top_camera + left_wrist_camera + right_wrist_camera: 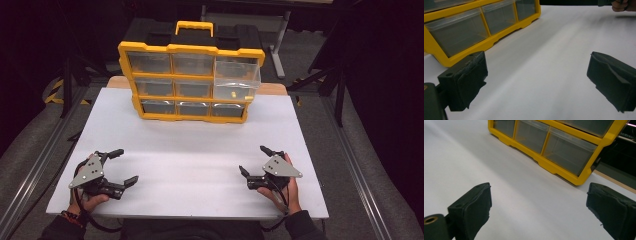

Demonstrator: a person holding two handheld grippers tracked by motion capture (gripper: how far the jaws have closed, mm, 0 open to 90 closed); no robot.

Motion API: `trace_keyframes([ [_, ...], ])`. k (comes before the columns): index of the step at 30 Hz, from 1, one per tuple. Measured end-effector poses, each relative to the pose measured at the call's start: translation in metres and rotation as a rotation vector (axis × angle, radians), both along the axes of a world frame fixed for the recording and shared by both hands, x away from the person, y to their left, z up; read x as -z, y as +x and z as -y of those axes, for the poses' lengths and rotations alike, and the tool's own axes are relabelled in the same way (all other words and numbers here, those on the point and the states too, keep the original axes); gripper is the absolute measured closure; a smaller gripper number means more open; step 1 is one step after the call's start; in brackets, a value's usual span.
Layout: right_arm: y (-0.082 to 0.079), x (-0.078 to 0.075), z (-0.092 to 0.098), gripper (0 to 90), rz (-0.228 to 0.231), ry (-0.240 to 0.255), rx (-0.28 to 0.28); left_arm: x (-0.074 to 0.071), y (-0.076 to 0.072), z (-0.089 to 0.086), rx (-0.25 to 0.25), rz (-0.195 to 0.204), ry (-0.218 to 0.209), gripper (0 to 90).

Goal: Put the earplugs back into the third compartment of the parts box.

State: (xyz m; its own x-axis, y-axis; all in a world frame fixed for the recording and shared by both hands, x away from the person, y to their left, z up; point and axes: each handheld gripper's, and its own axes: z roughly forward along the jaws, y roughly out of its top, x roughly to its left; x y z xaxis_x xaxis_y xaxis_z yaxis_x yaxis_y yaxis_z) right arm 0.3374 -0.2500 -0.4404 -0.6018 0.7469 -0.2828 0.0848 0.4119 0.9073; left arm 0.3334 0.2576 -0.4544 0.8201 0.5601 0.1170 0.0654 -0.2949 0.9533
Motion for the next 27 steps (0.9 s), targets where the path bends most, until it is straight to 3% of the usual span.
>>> trace_keyframes([
  [6,-0.0001,-0.0001,0.0016,7.4,-0.007,0.006,-0.001,-0.0016,-0.0007,-0.0001,-0.015,0.015,0.0,4.9],
  [18,0.0005,-0.0001,0.0008,7.4,-0.012,0.001,-0.019,-0.0002,0.0027,-0.0011,-0.026,0.007,0.001,4.9],
  [27,0.0002,-0.0015,0.0022,8.7,-0.04,0.036,-0.035,0.0002,0.006,-0.0037,-0.021,-0.006,-0.005,4.9],
])
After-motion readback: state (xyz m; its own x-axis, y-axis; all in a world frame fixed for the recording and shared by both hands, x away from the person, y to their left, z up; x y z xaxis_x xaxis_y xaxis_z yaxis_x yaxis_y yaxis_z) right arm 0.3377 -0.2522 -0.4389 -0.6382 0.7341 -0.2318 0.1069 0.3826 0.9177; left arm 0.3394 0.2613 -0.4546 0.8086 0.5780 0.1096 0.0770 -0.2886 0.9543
